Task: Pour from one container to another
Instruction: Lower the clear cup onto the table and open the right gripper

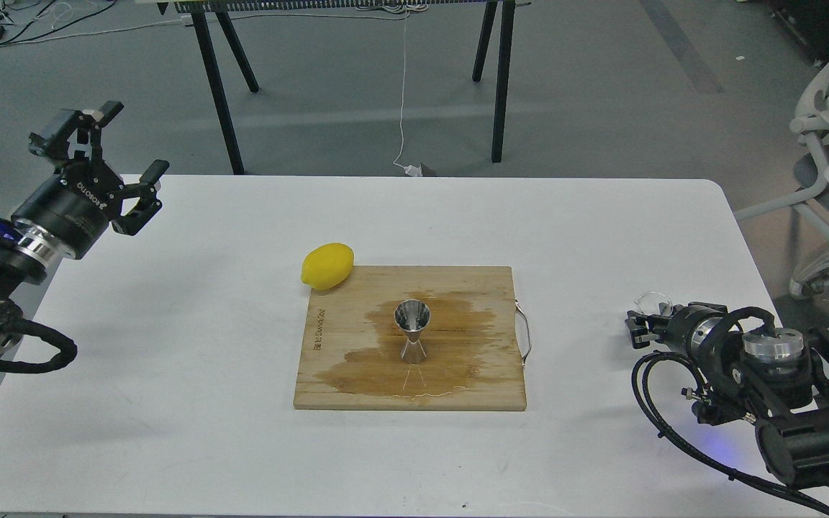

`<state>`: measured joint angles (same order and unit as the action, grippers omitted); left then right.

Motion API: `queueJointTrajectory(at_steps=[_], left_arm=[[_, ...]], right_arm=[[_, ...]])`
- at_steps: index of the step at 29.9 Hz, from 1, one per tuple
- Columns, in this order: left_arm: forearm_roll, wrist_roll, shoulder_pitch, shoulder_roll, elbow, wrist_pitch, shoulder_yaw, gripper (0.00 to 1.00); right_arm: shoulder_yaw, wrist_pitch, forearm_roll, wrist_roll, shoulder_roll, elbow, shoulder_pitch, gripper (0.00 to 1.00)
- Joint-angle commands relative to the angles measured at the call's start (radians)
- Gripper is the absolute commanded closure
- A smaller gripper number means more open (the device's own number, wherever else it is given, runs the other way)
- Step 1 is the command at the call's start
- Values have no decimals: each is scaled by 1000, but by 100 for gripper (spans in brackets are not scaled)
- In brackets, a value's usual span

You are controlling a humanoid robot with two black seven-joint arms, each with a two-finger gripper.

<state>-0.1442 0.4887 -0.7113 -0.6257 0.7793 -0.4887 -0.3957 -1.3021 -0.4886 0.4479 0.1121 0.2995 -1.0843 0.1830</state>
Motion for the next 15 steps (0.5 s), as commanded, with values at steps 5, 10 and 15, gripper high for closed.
queueJointTrajectory(at_steps=[5,10,15], left_arm=[[0,0,0,0,0,0,0,3],[0,0,0,0,0,0,0,3],[0,0,1,0,0,0,1,3]], right_arm=[[0,0,0,0,0,-2,1,44],[0,0,0,0,0,-2,1,38],[0,0,0,-2,-2,-6,1,23]])
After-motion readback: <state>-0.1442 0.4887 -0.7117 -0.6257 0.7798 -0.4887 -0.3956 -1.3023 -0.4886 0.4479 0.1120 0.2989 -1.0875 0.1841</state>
